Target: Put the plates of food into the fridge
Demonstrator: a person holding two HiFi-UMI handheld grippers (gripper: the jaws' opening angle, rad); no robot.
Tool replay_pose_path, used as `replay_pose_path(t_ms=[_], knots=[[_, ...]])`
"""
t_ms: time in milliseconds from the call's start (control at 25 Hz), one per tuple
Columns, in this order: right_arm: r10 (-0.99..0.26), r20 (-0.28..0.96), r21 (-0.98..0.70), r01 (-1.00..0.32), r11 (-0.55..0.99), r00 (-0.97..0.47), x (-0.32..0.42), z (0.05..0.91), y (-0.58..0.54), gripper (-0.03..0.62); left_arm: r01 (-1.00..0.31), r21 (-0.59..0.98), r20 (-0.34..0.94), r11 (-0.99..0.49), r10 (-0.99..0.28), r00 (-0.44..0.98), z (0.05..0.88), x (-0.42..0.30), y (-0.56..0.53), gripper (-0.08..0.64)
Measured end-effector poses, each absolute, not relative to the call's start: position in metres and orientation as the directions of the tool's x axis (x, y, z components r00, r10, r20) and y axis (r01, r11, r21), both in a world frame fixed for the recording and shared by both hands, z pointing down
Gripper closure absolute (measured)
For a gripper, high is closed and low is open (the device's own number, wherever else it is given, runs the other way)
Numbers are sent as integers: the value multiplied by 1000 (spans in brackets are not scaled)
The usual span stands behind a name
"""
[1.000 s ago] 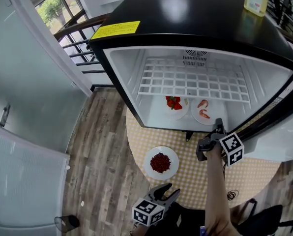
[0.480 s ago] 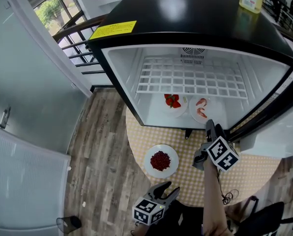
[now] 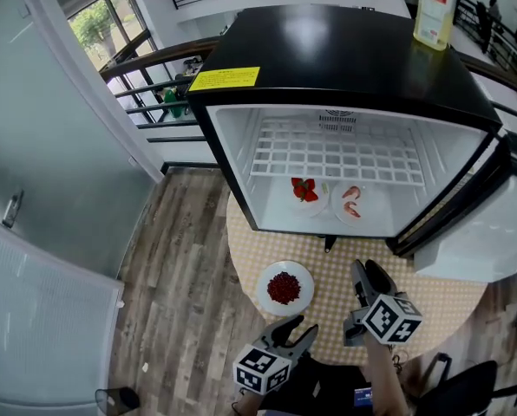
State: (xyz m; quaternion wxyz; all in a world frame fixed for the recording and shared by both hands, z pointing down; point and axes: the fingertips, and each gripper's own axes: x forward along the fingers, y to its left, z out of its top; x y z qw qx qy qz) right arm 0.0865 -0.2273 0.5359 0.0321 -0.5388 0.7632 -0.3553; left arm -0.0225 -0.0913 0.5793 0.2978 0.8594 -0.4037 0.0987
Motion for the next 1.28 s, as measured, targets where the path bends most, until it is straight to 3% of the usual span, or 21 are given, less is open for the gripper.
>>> replay_pose_path(t_ms=[400, 1040, 1280], knots=[[-784, 305, -571, -762, 304, -541, 61, 485, -166, 466, -726, 410, 354, -552, -637, 685, 537, -25, -85, 417], [-670, 358, -522, -734, 434, -650, 13, 476, -107, 511, -740, 329, 335, -587, -660, 672, 494, -54, -79, 436], [-619, 380, -498, -716, 489, -687, -5, 478, -92, 512, -740, 340, 313, -580, -672, 671, 486, -57, -80, 481]])
